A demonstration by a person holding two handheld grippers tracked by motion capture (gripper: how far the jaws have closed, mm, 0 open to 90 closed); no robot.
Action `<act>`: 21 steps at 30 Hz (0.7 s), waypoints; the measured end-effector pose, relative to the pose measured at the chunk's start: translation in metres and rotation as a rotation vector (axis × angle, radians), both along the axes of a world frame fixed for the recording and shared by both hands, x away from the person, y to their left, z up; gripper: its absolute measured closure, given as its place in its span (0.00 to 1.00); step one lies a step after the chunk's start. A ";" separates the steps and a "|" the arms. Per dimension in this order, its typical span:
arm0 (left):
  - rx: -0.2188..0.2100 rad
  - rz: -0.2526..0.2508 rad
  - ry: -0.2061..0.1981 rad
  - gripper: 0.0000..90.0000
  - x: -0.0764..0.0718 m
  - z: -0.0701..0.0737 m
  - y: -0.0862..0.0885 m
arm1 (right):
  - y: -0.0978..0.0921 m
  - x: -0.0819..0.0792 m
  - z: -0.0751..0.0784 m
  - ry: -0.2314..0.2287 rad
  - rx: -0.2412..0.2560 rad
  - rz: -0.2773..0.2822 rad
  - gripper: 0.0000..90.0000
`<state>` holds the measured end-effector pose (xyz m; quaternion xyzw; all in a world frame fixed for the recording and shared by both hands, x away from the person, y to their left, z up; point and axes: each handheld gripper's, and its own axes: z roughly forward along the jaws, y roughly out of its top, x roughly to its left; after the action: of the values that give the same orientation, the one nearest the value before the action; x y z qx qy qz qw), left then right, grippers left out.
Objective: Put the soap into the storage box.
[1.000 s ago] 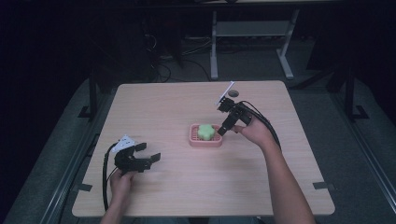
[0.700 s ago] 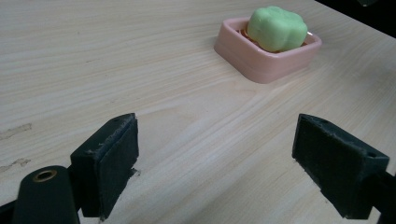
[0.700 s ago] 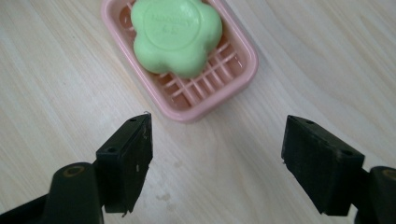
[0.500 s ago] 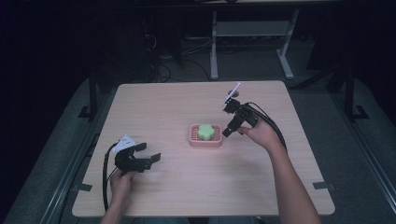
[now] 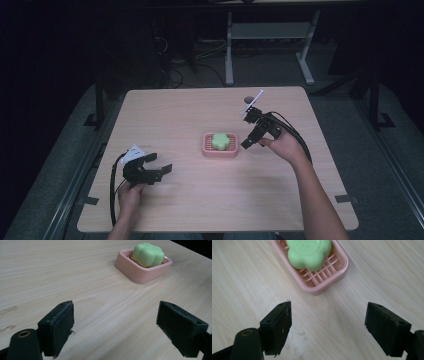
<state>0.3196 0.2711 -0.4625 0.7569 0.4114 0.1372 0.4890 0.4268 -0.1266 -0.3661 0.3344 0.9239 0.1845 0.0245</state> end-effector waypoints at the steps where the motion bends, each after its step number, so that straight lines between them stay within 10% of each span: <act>1: 0.000 0.000 0.000 0.16 0.000 0.000 0.000 | -0.001 -0.001 0.000 0.002 0.000 -0.002 0.23; 21: 0.001 -0.001 -0.002 0.16 0.000 0.000 0.000 | -0.025 -0.023 -0.003 -0.004 0.022 -0.022 0.23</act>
<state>0.3198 0.2713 -0.4626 0.7572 0.4103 0.1381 0.4891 0.4039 -0.1516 -0.3691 0.3446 0.9179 0.1950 0.0246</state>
